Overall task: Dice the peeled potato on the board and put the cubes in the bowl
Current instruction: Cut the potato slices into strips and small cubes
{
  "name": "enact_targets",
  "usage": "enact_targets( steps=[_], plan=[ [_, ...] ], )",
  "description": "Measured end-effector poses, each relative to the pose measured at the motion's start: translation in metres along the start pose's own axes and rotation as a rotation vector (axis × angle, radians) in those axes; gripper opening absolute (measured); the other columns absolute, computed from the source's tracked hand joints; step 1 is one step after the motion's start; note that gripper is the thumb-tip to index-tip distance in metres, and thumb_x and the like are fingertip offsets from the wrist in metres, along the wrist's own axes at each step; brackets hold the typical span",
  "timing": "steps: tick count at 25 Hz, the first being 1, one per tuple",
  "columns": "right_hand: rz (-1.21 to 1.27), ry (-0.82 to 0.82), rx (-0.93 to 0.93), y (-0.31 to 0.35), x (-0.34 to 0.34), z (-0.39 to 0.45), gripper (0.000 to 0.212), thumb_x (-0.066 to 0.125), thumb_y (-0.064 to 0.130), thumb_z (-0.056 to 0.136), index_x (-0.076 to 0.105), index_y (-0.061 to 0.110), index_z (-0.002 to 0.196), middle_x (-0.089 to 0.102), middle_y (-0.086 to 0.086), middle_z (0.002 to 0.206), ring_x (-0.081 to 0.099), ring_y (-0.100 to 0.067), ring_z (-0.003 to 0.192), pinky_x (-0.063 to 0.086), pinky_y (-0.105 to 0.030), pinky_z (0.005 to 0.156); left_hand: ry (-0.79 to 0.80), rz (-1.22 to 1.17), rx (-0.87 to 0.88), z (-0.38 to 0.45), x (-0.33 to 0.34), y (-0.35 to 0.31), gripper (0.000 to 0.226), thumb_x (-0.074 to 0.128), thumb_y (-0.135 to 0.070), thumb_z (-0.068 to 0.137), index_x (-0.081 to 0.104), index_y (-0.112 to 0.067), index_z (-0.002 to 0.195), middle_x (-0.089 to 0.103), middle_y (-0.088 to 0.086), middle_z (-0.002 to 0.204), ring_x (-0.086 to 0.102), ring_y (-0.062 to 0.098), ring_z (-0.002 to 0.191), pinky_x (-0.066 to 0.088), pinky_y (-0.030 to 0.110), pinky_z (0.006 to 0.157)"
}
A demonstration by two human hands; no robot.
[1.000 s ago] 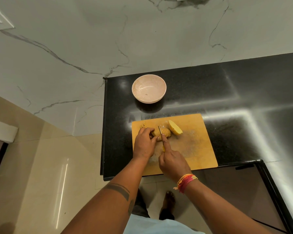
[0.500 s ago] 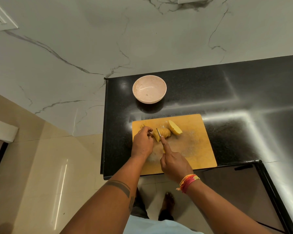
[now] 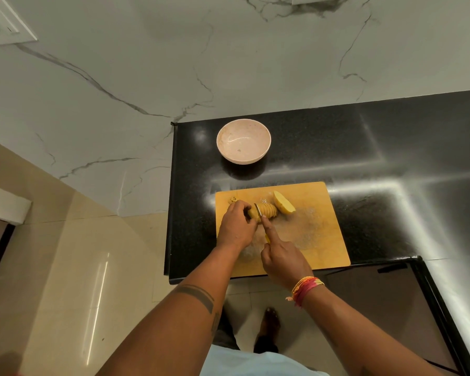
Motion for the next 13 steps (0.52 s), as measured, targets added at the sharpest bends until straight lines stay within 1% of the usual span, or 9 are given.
enact_targets(
  steps=[2, 4, 6, 8, 10, 11, 13],
  plan=[
    [-0.004, 0.0, -0.006, 0.001, -0.002, 0.0, 0.074, 0.041, 0.022, 0.102, -0.001, 0.034, 0.163, 0.057, 0.002, 0.063, 0.053, -0.016, 0.052, 0.038, -0.029, 0.046, -0.011, 0.028, -0.009, -0.002, -0.001, -0.003, 0.032, 0.071, -0.02, 0.091, 0.054, -0.025, 0.118, 0.054, -0.005, 0.116, 0.06, 0.013, 0.099, 0.057, 0.029, 0.085],
    [-0.011, 0.001, -0.02, 0.003, -0.004, -0.001, 0.075, 0.041, 0.022, 0.102, -0.001, 0.034, 0.163, 0.056, 0.002, 0.063, 0.052, -0.016, 0.052, 0.036, -0.028, 0.046, -0.037, 0.056, -0.035, -0.006, -0.004, -0.003, 0.031, 0.069, -0.018, 0.091, 0.052, -0.024, 0.116, 0.053, -0.004, 0.114, 0.058, 0.012, 0.096, 0.054, 0.027, 0.081],
    [-0.017, 0.011, -0.04, 0.005, -0.002, -0.005, 0.077, 0.042, 0.022, 0.101, -0.002, 0.035, 0.162, 0.057, 0.001, 0.064, 0.052, -0.017, 0.052, 0.038, -0.031, 0.047, -0.063, 0.074, -0.064, -0.01, -0.007, 0.002, 0.031, 0.067, -0.016, 0.092, 0.053, -0.023, 0.119, 0.052, -0.003, 0.118, 0.054, 0.01, 0.097, 0.047, 0.023, 0.078],
    [-0.024, 0.041, -0.046, 0.005, 0.003, -0.013, 0.077, 0.042, 0.022, 0.101, -0.002, 0.035, 0.162, 0.058, 0.0, 0.065, 0.054, -0.017, 0.053, 0.04, -0.032, 0.049, -0.063, 0.109, -0.054, -0.016, -0.009, 0.009, 0.034, 0.065, -0.017, 0.094, 0.053, -0.023, 0.126, 0.052, -0.003, 0.125, 0.052, 0.008, 0.1, 0.043, 0.021, 0.08],
    [-0.039, 0.069, -0.039, 0.004, 0.009, -0.018, 0.076, 0.041, 0.023, 0.101, -0.003, 0.035, 0.162, 0.059, 0.0, 0.067, 0.055, -0.018, 0.055, 0.043, -0.034, 0.051, -0.038, 0.158, -0.012, -0.019, -0.007, 0.012, 0.041, 0.065, -0.024, 0.095, 0.051, -0.026, 0.134, 0.05, -0.002, 0.13, 0.054, 0.012, 0.107, 0.047, 0.025, 0.084],
    [-0.044, 0.082, -0.03, 0.004, 0.012, -0.018, 0.076, 0.041, 0.023, 0.101, -0.003, 0.034, 0.162, 0.059, 0.0, 0.068, 0.056, -0.019, 0.056, 0.044, -0.035, 0.051, -0.019, 0.183, 0.007, -0.019, -0.006, 0.013, 0.047, 0.065, -0.029, 0.096, 0.049, -0.027, 0.139, 0.048, -0.002, 0.132, 0.053, 0.015, 0.112, 0.05, 0.029, 0.09],
    [-0.031, 0.1, 0.005, 0.002, 0.014, -0.018, 0.077, 0.041, 0.022, 0.1, -0.002, 0.033, 0.162, 0.059, 0.0, 0.068, 0.054, -0.018, 0.056, 0.041, -0.035, 0.051, 0.022, 0.25, 0.023, -0.015, -0.004, 0.011, 0.059, 0.066, -0.034, 0.096, 0.042, -0.028, 0.149, 0.043, 0.0, 0.137, 0.049, 0.02, 0.121, 0.05, 0.038, 0.1]
  ],
)
Point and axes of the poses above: each hand's wrist, its own z-axis towards the middle knuckle, its own x-axis out of the palm, y = z × x, the point moved 1 cm from there along z, towards the middle knuckle
